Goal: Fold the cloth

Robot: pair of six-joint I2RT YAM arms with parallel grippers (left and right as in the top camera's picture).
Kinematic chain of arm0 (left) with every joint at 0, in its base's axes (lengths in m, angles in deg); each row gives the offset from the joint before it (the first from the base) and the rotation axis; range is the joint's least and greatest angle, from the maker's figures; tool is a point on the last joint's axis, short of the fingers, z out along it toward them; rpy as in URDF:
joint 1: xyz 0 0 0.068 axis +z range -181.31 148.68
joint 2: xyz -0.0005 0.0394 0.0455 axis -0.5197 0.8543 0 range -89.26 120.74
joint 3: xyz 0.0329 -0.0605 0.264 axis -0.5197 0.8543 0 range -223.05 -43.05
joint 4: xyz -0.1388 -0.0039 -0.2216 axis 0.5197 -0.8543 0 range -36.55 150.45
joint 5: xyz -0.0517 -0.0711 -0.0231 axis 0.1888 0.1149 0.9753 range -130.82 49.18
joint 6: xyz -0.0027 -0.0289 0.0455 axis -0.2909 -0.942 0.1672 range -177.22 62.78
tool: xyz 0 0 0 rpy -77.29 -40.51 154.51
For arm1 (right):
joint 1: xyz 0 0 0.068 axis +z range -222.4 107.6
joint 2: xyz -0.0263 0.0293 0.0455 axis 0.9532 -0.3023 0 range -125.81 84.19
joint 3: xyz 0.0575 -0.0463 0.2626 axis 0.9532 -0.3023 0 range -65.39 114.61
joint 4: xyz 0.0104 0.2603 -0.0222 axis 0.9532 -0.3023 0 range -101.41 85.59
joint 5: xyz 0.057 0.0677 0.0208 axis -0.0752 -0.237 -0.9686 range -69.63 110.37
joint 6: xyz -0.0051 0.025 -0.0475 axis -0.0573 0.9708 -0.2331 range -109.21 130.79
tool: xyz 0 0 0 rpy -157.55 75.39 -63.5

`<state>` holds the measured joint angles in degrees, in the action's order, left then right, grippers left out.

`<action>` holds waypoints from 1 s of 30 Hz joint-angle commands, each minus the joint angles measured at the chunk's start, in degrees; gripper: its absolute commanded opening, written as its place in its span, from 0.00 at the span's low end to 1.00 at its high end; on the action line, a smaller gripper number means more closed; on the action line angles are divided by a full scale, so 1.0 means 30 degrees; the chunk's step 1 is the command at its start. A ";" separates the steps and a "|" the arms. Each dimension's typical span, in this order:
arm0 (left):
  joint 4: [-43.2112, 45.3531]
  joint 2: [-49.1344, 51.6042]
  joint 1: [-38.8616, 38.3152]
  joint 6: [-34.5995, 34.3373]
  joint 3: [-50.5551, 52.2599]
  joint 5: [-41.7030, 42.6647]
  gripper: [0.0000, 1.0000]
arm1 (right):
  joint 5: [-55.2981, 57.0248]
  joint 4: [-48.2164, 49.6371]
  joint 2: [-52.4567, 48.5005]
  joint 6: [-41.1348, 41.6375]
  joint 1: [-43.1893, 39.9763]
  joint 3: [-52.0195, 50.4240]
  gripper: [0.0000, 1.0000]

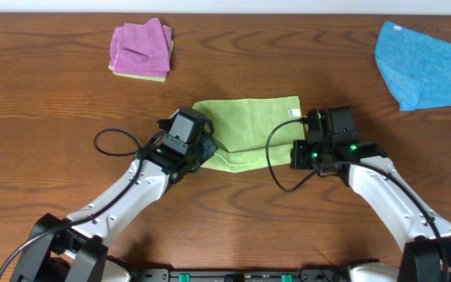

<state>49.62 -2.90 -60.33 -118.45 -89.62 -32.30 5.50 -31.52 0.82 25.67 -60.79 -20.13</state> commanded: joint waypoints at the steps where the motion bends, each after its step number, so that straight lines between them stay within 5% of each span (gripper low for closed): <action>1: -0.0022 0.0051 0.0058 0.0277 -0.0321 -0.1275 0.06 | 0.0954 0.0583 -0.0073 -0.0561 0.0153 0.0146 0.02; 14: 0.2193 0.0379 0.0080 0.0131 -0.0321 -0.4648 0.06 | 0.1515 0.3694 -0.2113 -0.0772 0.0153 0.0146 0.01; 30: 0.7431 0.3082 0.1581 0.1166 -0.0328 -0.3592 0.06 | 0.2630 0.6841 -0.3934 -0.1064 0.0138 0.0146 0.01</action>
<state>70.93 6.11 -56.88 -116.85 -89.71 -42.95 11.18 -12.18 -9.63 23.30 -60.79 -20.13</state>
